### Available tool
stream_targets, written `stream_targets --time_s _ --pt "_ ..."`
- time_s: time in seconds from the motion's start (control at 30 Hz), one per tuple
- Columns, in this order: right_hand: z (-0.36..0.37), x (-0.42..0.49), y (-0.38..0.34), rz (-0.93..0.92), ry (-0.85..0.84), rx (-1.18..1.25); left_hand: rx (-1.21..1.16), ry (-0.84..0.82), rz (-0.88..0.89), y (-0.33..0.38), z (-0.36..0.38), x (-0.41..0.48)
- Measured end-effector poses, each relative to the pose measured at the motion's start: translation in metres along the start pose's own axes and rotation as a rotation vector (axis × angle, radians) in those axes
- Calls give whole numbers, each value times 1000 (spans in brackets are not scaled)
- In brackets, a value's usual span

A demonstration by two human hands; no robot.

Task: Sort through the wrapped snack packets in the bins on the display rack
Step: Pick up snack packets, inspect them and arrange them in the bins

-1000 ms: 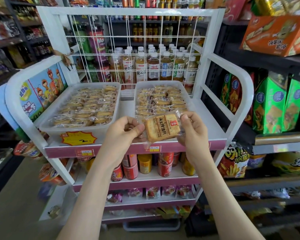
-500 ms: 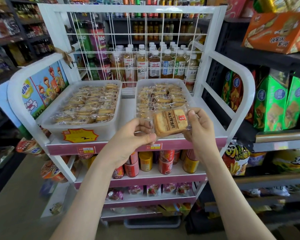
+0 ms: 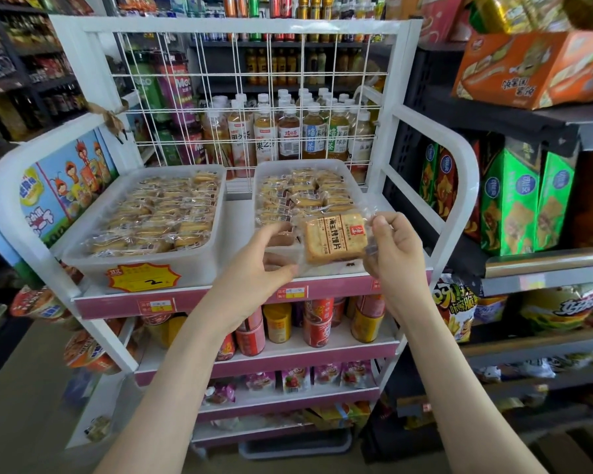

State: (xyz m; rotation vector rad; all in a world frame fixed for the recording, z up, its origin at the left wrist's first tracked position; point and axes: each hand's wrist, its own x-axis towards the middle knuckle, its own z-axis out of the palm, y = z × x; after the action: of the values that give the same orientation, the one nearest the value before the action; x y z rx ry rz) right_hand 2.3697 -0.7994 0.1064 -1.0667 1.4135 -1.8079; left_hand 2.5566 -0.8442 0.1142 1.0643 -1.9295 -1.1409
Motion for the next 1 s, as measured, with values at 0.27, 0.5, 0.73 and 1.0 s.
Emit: stream_targets --time_s 0.27,0.5,0.73,1.0 --pt "15 -5 -11 -265 -238 -205 631 304 426 8 34 3" --pt "5 3 1 -291 -562 -348 -470 138 151 1 21 4" --pt "10 12 12 -400 -506 -560 -443 158 173 -15 14 4" --pt "13 31 20 -734 -478 -796 955 389 661 -32 -13 23"
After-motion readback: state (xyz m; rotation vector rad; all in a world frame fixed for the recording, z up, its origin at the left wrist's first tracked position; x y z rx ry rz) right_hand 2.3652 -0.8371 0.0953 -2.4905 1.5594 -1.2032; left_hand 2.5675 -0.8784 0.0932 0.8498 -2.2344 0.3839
